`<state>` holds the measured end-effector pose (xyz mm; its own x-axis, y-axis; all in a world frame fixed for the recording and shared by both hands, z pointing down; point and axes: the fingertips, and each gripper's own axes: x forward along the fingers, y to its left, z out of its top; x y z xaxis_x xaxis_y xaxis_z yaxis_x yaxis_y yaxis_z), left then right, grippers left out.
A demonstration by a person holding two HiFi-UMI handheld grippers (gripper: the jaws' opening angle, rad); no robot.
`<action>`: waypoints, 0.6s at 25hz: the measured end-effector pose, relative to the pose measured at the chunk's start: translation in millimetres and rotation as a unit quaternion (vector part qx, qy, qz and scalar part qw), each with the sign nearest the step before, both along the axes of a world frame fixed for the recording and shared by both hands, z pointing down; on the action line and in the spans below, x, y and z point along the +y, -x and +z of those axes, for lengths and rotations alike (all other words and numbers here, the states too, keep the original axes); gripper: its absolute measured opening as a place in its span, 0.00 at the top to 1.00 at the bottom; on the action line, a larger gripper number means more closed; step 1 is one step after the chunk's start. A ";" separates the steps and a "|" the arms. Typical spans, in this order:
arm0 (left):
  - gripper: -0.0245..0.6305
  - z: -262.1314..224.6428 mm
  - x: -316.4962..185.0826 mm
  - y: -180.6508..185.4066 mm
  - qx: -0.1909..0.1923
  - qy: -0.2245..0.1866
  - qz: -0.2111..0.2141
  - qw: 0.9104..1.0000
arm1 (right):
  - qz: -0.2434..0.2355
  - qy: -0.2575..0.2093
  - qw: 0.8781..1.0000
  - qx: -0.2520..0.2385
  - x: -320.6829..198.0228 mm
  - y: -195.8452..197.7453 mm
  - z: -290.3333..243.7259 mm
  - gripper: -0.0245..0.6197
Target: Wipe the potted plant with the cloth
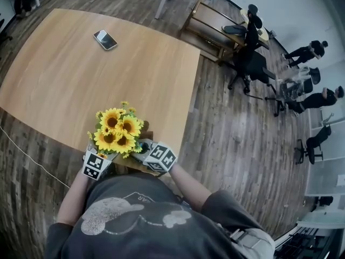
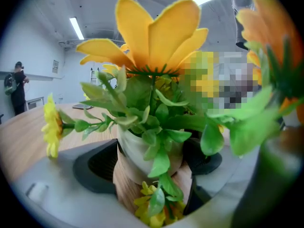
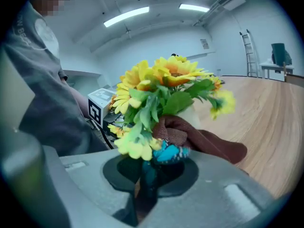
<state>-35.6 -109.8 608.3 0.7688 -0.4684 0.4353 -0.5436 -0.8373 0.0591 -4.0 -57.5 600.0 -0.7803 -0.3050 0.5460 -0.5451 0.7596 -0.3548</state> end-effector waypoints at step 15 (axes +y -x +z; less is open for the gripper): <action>0.28 -29.2 4.8 57.8 0.044 -0.013 -0.095 0.994 | 0.267 -0.039 0.963 0.003 -44.5 -105.4 -17.0 0.89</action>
